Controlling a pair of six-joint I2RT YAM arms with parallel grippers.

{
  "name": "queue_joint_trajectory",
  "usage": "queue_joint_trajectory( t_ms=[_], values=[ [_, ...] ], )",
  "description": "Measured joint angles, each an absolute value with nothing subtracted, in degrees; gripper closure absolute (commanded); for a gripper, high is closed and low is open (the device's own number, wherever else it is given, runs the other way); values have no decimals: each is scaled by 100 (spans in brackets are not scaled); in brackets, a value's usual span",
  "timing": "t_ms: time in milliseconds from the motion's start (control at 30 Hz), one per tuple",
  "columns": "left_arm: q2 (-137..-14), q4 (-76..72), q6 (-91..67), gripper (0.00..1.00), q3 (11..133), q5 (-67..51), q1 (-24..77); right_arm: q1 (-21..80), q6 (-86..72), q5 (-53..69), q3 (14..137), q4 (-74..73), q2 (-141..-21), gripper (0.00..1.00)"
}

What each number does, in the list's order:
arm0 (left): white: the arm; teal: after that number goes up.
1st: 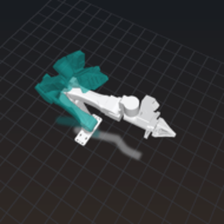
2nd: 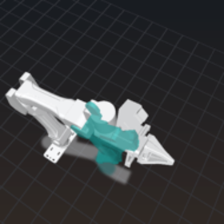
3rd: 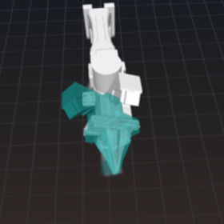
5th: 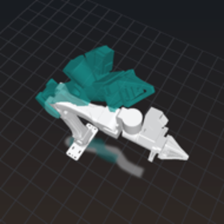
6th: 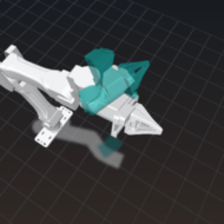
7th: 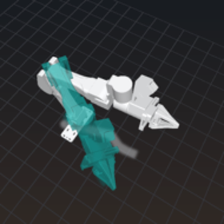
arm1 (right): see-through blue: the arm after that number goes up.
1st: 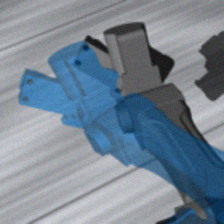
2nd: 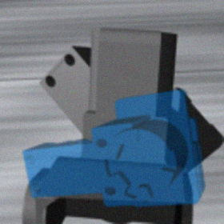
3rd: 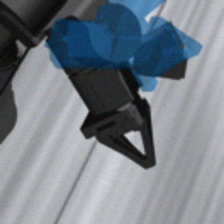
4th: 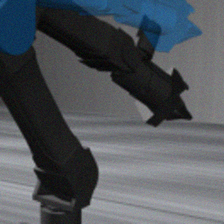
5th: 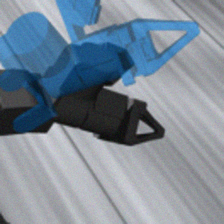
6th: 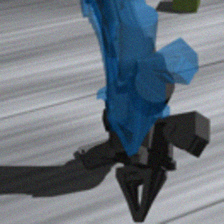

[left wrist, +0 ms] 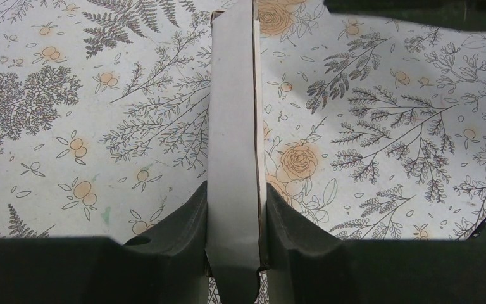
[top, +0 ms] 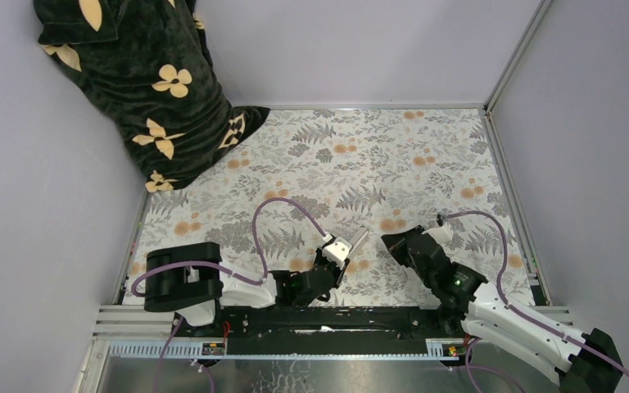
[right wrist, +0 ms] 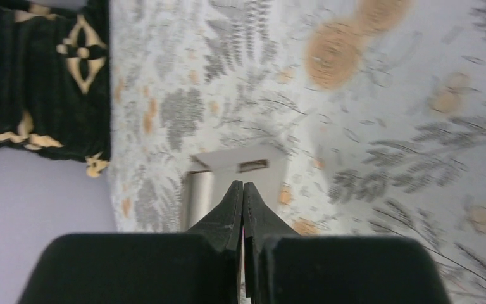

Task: Fold the paper box
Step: Close the paper box at the center of the board.

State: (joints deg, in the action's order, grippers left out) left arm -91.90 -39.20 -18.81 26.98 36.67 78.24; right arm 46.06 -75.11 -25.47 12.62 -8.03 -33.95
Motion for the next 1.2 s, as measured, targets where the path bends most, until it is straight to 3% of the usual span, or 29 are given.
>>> queue_joint_trajectory(
  t_ms=[533,1000,1200],
  values=[
    [-9190,-3920,-1918,93,2698,3697,7824,4569,-6722,-2106,1953,1538,-5352,100],
    [-9185,-3918,-1892,93,2689,3695,7835,4510,-7931,-1894,534,2746,-4932,100],
    [-9185,-3911,-1918,93,2689,3734,7832,4510,-8040,-1890,596,2818,-5135,100]
  ],
)
